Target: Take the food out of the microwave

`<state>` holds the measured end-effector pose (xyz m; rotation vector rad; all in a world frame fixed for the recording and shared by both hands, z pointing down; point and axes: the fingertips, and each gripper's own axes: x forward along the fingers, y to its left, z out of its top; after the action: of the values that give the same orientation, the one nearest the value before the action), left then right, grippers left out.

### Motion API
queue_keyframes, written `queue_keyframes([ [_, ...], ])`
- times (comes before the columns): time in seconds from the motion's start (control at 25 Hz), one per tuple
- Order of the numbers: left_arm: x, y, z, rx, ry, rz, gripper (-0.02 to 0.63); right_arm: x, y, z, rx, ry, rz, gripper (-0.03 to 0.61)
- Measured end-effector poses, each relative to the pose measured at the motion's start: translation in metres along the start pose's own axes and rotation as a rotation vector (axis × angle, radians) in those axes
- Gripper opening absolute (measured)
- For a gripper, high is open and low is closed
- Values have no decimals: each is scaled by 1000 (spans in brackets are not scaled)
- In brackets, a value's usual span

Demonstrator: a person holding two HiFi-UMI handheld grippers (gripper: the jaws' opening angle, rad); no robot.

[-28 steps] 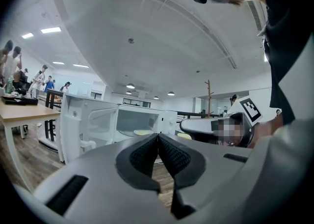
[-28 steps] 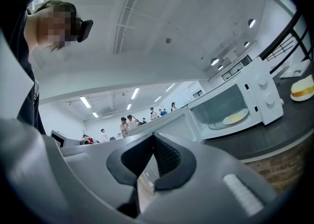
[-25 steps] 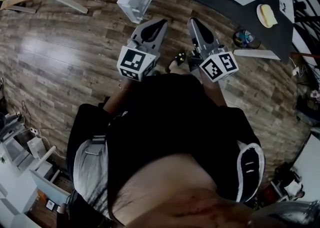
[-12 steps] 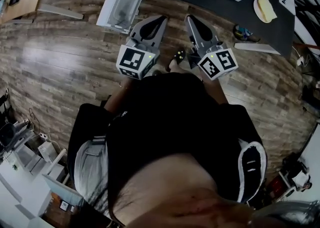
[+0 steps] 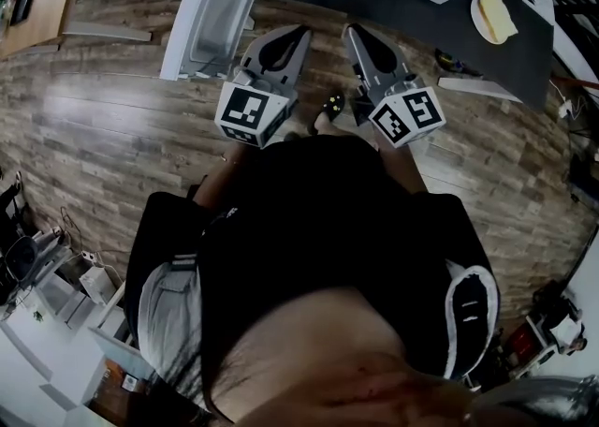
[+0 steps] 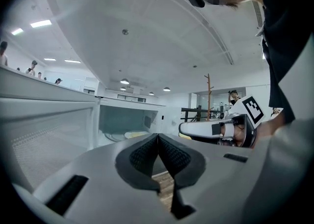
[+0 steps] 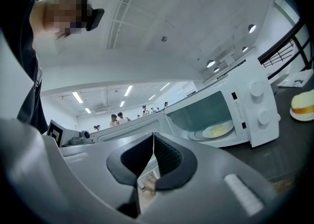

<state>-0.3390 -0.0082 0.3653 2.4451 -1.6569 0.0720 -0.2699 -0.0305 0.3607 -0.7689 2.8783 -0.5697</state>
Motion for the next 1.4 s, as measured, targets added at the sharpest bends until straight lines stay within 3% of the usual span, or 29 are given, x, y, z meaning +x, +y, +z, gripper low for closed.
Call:
queue_keyframes([
  [0.72, 92, -25, 20, 80, 6, -73, 8, -17, -87, 40, 98, -106, -52, 2],
  [1.4, 105, -47, 18, 88, 15, -136, 8, -32, -100, 38, 178, -140, -85, 2],
])
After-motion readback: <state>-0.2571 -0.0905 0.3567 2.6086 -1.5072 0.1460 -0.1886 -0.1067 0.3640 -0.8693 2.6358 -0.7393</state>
